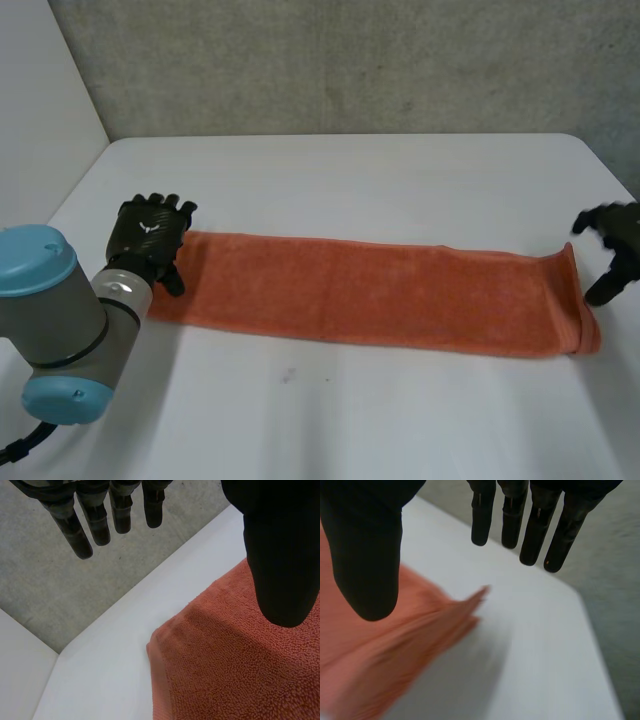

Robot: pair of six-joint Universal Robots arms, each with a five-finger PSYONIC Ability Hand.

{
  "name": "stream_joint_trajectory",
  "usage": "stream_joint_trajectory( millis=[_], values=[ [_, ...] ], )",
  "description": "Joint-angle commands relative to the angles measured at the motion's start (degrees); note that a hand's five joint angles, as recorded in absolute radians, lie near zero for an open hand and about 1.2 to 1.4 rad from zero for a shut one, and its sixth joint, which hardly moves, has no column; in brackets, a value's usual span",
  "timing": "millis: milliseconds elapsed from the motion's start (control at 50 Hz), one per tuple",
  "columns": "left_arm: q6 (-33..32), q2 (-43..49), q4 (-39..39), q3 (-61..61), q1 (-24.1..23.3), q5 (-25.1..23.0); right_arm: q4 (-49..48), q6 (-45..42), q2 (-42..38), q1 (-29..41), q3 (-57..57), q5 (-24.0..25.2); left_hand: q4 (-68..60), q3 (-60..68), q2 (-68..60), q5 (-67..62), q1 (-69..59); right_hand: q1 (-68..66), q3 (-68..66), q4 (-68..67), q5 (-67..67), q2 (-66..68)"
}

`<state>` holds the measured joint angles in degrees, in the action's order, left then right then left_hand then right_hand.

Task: Fold the laundry

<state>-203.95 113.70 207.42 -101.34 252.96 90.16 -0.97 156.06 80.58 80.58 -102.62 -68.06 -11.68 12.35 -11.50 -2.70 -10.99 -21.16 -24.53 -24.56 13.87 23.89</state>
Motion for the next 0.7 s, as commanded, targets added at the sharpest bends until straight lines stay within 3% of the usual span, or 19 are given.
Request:
stream_joint_trajectory(
  millis=[20,340,460,480,500,660,700],
  values=[
    [0.0,0.0,0.0,0.0,-0.1,0.1,0.3,-6.4,0.8,-0.1,-7.1,3.6,1.7,-2.3,1.5,2.7,1.0,-10.6,-7.3,-7.2,7.9,7.9],
    [0.0,0.0,0.1,-0.8,-0.1,-0.1,-7.5,-11.7,-6.1,-0.4,-10.0,3.0,1.7,-2.3,1.5,2.7,1.0,-12.1,-8.8,-8.7,9.4,9.4],
    [0.0,0.0,0.1,-0.8,-0.1,-0.1,-10.5,-12.1,-8.0,-0.4,-10.0,2.3,1.7,-2.3,1.5,2.7,1.0,-34.5,-31.1,-31.1,31.8,31.8],
    [0.0,0.0,0.1,-0.8,-0.1,-0.1,-11.8,-12.5,-8.4,-0.4,-9.7,1.6,1.7,-2.3,1.5,2.7,1.0,-55.5,-52.1,-52.1,52.8,52.8],
    [0.0,0.0,0.1,-0.8,-0.1,-0.1,-12.6,-13.1,-8.9,-0.5,-9.4,0.3,1.7,-2.3,1.5,2.7,1.0,-58.8,-55.4,-55.4,56.1,56.1],
    [0.0,-0.2,0.1,-0.8,-0.1,0.0,-16.9,-21.7,-8.8,-4.7,-5.3,-14.6,1.7,-2.3,1.5,2.7,1.0,-58.8,-55.5,-55.4,56.1,56.1],
    [0.0,-0.3,0.1,-0.9,-0.1,0.1,-17.8,-23.2,-8.6,-5.4,-4.2,-16.4,1.7,-2.3,1.5,2.7,1.0,-58.8,-55.5,-55.4,56.1,56.1]
  ],
)
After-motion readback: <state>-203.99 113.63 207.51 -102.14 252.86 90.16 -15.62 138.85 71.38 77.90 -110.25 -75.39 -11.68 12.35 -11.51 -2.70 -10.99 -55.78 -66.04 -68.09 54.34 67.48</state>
